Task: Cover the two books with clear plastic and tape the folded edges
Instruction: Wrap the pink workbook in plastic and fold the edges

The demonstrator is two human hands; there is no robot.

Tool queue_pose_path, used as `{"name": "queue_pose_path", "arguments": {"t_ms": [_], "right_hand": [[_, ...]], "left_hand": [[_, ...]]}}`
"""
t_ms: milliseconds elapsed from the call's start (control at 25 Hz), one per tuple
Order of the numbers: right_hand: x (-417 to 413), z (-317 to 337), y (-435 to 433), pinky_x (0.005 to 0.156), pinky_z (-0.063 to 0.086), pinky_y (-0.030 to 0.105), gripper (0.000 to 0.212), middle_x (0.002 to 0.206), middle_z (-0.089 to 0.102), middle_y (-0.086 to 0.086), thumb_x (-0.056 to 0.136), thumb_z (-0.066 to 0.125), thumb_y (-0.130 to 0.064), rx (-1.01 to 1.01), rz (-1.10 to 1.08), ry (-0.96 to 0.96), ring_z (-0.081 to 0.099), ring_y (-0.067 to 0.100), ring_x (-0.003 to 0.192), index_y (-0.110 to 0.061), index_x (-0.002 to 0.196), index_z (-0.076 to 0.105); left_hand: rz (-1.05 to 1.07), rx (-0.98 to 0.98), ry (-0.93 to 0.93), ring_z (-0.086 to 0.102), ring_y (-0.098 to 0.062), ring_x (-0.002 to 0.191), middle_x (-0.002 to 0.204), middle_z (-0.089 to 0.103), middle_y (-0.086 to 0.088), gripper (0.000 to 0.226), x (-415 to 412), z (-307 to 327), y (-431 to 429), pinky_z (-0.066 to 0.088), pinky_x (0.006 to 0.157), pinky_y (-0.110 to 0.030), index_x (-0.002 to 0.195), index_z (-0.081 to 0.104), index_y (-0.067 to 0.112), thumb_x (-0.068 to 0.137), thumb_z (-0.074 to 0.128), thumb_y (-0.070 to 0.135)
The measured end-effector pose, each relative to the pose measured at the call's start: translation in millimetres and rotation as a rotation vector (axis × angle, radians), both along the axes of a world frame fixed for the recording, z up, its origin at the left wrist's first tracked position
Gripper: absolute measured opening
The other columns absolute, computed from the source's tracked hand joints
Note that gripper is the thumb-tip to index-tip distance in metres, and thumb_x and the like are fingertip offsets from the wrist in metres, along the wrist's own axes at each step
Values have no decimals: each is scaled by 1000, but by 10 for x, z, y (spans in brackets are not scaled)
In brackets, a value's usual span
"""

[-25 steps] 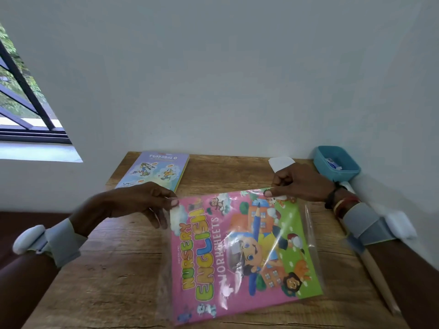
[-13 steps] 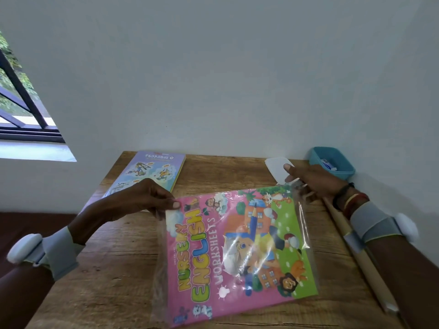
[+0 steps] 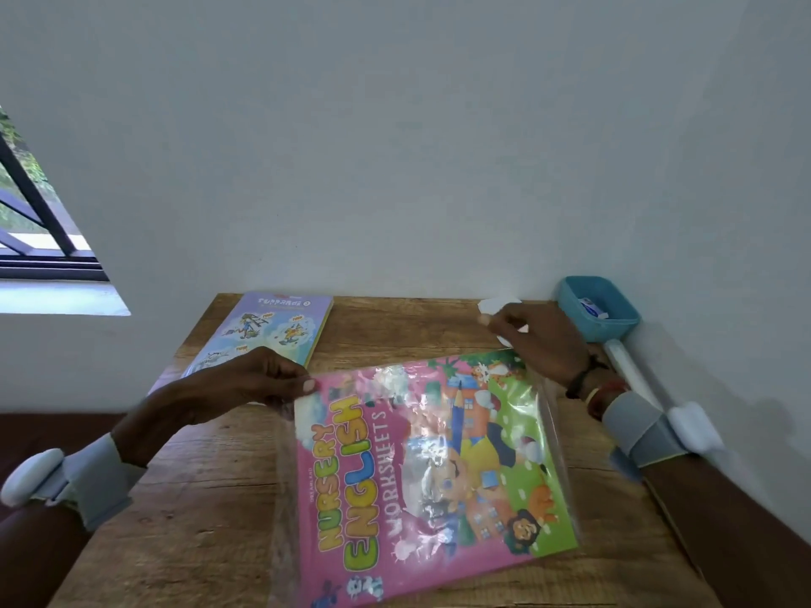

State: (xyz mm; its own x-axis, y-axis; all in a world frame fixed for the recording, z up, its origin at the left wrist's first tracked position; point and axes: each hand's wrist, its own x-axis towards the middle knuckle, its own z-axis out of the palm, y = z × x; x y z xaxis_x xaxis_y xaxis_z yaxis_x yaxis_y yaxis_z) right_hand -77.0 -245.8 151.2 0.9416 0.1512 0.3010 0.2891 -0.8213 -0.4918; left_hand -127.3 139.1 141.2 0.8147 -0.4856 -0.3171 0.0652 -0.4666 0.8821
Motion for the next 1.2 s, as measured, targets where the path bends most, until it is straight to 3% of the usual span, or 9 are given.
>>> {"name": "queue_pose_path", "arguments": {"t_ms": [120, 280, 400, 520, 600, 720, 840, 1080, 1200], "right_hand": [[-7, -22, 206, 50, 27, 21, 57, 44, 32, -4, 90, 62, -44, -104, 276, 87, 36, 11, 44, -15, 49, 34], [147, -215, 244, 63, 36, 34, 40, 59, 50, -2, 95, 54, -38, -286, 290, 203, 50, 17, 62, -12, 66, 47], [155, -395, 330, 63, 33, 32, 36, 85, 65, 13, 100, 44, -35, -458, 281, 267, 59, 29, 83, -20, 67, 41], [78, -459, 388, 65, 29, 30, 32, 96, 66, 15, 101, 39, -34, -549, 295, 207, 59, 32, 91, -20, 72, 42], [22, -503, 437, 73, 34, 34, 29, 104, 64, 11, 101, 36, -35, -595, 294, 157, 57, 31, 98, -15, 91, 54], [-81, -679, 545, 87, 35, 41, 31, 110, 58, 7, 102, 29, -33, -690, 270, 59, 55, 31, 102, -15, 108, 53], [-154, -892, 631, 81, 38, 43, 44, 102, 57, 8, 97, 19, -38, -630, 234, -17, 54, 33, 93, -16, 102, 57], [-318, -1089, 959, 79, 39, 42, 47, 99, 54, 4, 94, 25, -51, -363, 186, -45, 49, 26, 92, -21, 106, 59], [-371, -1131, 1077, 77, 37, 41, 47, 99, 54, 5, 92, 25, -49, -237, 235, -35, 49, 27, 92, -20, 105, 60]], "left_hand": [[-39, 54, 49, 61, -9, 75, 81, 71, 2, 31, 12, -19, 8, 46, 70, -21, 74, 75, 24, 96, 54, 31], [23, 152, 36, 68, -15, 88, 98, 75, -4, 29, 115, -128, 7, 51, 77, -24, 98, 74, 11, 95, 59, 35], [26, 332, -311, 67, 2, 87, 90, 75, 11, 10, 206, -155, -111, 49, 75, -11, 96, 75, 23, 93, 66, 22], [-46, 483, -552, 61, 17, 82, 100, 73, 12, 17, 244, -271, -284, 41, 74, 0, 105, 74, 20, 90, 69, 17], [-81, 517, -591, 63, 8, 86, 106, 73, 6, 22, 240, -387, -448, 44, 74, -4, 112, 72, 18, 91, 66, 22], [-43, 606, -672, 65, -10, 96, 110, 71, 5, 29, 185, -542, -757, 50, 74, -27, 115, 69, 23, 93, 61, 39], [56, 648, -775, 63, -16, 96, 105, 67, 4, 28, 200, -646, -985, 41, 67, -29, 106, 71, 21, 96, 54, 41], [150, 664, -767, 55, -26, 112, 119, 62, -5, 36, 529, -853, -1159, 46, 89, -43, 120, 61, 16, 92, 59, 38], [248, 501, -673, 65, -22, 95, 96, 71, 1, 11, 656, -831, -1266, 49, 75, -33, 90, 69, 24, 84, 65, 33]]}}
